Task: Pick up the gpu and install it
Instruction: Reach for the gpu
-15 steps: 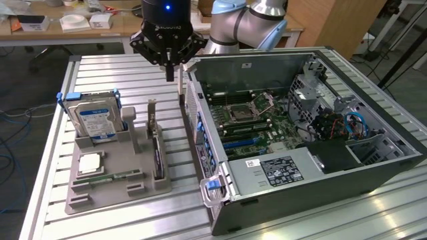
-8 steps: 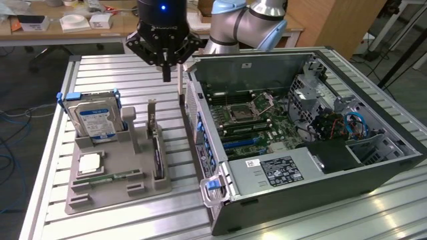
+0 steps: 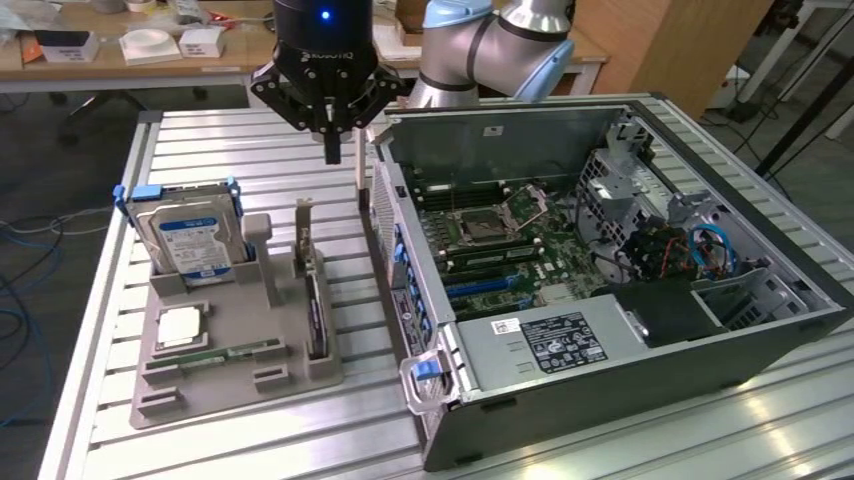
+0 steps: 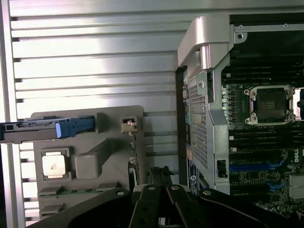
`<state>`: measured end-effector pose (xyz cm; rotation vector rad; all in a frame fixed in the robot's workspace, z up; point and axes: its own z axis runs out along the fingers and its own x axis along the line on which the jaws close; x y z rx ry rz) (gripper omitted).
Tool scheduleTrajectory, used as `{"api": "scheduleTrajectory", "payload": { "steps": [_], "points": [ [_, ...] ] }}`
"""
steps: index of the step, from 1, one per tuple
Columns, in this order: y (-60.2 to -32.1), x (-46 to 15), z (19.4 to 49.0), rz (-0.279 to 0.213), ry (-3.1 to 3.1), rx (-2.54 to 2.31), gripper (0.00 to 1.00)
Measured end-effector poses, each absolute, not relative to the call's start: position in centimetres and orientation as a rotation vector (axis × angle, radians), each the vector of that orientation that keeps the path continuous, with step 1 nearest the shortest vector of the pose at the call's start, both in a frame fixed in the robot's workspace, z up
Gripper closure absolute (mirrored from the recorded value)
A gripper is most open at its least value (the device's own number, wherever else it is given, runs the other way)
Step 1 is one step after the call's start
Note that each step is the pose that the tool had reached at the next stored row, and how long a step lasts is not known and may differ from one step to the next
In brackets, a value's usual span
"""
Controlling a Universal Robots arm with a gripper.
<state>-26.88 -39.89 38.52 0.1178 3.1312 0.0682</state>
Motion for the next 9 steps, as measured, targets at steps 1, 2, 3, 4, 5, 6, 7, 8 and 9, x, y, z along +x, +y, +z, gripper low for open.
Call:
{"api": "scheduleTrajectory", "payload": {
  "steps": [1, 2, 3, 4, 5, 6, 7, 8, 9],
  "points": [
    [-39.88, -26.88, 38.52, 0.068, 3.131, 0.118, 0.89],
    [-39.88, -26.88, 38.52, 0.068, 3.131, 0.118, 0.89],
    [-39.89, -26.88, 38.52, 0.068, 3.131, 0.118, 0.89],
    [-39.89, -26.88, 38.52, 0.068, 3.131, 0.118, 0.89],
    [-39.89, -26.88, 38.52, 0.068, 3.131, 0.118, 0.89],
    [-39.90, -26.88, 38.52, 0.068, 3.131, 0.118, 0.89],
    [-39.92, -26.88, 38.52, 0.068, 3.131, 0.118, 0.89],
    [-39.93, -26.88, 38.52, 0.068, 3.131, 0.118, 0.89],
    [-39.94, -26.88, 38.52, 0.068, 3.131, 0.118, 0.89]
  ]
}}
